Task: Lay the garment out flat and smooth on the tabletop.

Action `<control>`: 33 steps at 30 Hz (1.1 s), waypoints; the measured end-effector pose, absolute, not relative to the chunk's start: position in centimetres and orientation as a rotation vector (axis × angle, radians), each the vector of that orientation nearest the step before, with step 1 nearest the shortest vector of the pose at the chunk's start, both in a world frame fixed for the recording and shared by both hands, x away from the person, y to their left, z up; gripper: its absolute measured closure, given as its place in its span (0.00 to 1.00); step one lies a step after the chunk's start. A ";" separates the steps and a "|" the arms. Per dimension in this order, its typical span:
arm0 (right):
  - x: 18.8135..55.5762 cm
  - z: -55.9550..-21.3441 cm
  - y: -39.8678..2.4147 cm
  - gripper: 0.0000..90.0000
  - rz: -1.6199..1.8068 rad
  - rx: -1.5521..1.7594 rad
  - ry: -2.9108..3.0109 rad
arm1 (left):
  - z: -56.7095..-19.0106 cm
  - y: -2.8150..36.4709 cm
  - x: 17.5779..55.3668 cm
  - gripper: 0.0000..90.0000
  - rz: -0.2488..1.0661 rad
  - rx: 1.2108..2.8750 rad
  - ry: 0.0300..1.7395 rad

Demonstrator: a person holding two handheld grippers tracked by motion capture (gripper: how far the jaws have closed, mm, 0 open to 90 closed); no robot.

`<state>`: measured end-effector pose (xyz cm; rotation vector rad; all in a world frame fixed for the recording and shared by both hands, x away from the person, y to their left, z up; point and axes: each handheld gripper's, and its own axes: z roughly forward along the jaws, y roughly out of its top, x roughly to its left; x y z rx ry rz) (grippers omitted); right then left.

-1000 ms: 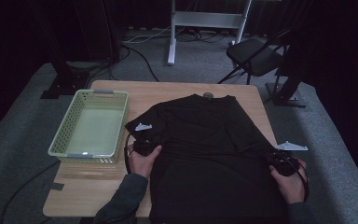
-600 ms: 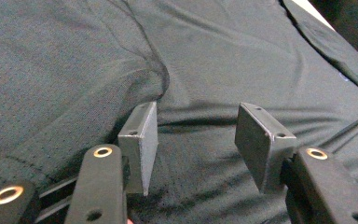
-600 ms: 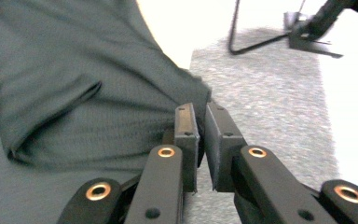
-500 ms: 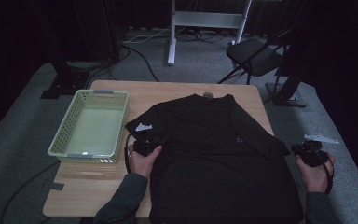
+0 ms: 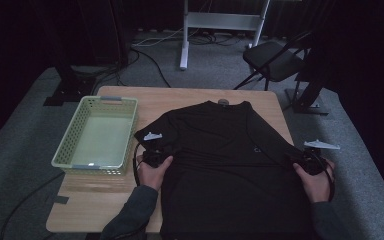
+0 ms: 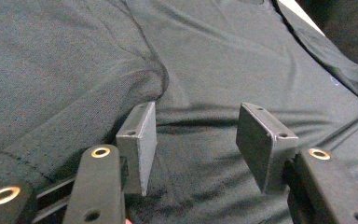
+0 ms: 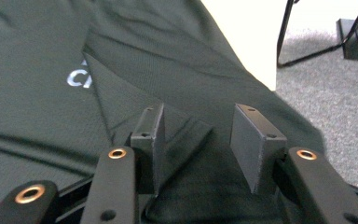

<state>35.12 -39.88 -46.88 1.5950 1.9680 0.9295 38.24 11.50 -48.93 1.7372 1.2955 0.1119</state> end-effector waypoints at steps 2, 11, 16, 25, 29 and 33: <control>35.5 -47.3 -39.3 0.60 0.884 1.591 1.984 | -48.9 11.5 38.2 0.54 0.112 1.738 1.295; 36.1 -47.3 -37.9 0.89 0.793 1.532 2.056 | -48.9 11.5 38.2 0.53 0.106 1.733 1.294; 35.8 -46.6 -38.6 0.96 0.838 1.541 2.029 | -49.0 11.6 38.2 0.53 0.101 1.730 1.295; 35.3 -45.3 -40.2 0.97 0.883 1.553 1.972 | -49.0 11.6 38.2 0.53 0.096 1.727 1.294; 35.3 -44.7 -40.7 0.97 0.885 1.541 1.960 | -49.0 11.6 38.2 0.53 0.095 1.726 1.294; 35.6 -44.2 -41.2 0.97 0.882 1.545 1.945 | -49.0 11.7 38.2 0.53 0.091 1.726 1.294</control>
